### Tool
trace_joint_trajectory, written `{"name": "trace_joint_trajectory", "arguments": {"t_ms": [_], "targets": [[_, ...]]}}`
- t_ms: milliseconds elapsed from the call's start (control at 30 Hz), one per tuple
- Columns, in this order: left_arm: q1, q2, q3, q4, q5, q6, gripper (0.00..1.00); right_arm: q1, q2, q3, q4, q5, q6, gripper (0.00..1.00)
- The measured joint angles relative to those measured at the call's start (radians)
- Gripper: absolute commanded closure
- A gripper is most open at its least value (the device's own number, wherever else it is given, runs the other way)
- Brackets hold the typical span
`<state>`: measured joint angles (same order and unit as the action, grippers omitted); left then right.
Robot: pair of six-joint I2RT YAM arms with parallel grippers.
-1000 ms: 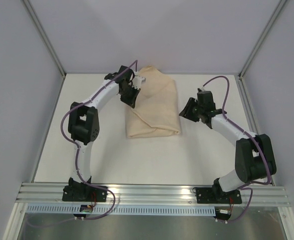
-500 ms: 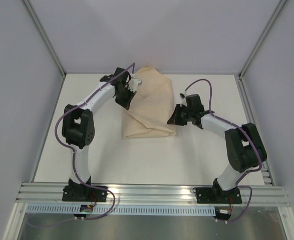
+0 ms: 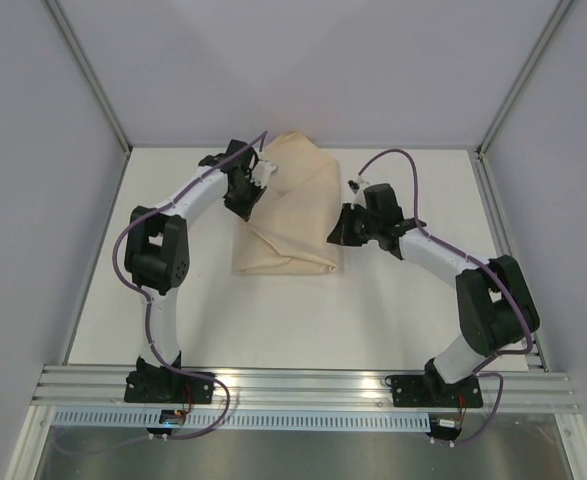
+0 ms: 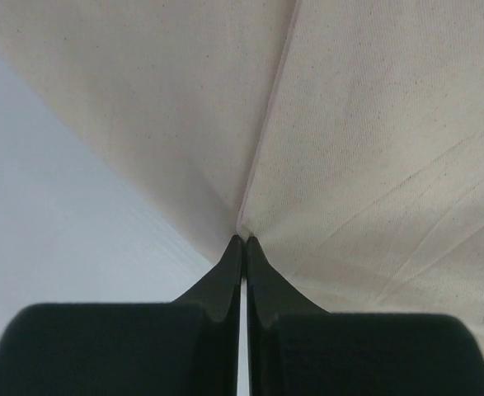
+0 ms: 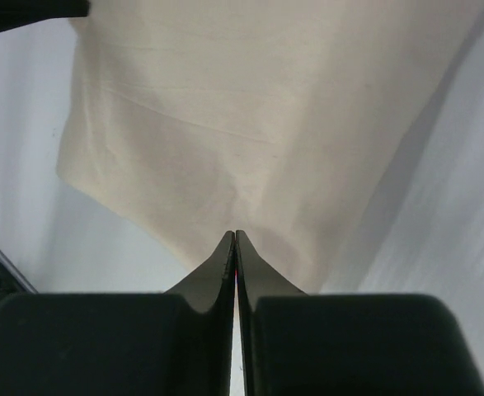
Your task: Prepare the surgical pack
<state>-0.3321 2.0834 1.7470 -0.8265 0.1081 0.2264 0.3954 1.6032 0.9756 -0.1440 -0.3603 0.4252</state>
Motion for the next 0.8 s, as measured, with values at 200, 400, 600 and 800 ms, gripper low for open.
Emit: {"name": "trace_joint_trajectory", "arguments": {"t_ms": [200, 400, 600, 800], "targets": [[0.003, 0.0, 0.0, 0.002, -0.014, 0.0, 1.0, 0.103, 0.068, 0.103, 0.076, -0.064, -0.009, 1.0], [0.003, 0.0, 0.0, 0.002, -0.024, 0.004, 1.0, 0.132, 0.209, 0.099, 0.146, -0.133, 0.003, 0.99], [0.008, 0.0, 0.0, 0.0, -0.018, 0.005, 1.0, 0.139, 0.185, 0.035, 0.176, -0.113, -0.034, 1.0], [0.016, 0.0, 0.0, 0.0, -0.017, 0.011, 0.93, 0.141, 0.101, 0.056, 0.038, -0.014, -0.117, 0.72]]}}
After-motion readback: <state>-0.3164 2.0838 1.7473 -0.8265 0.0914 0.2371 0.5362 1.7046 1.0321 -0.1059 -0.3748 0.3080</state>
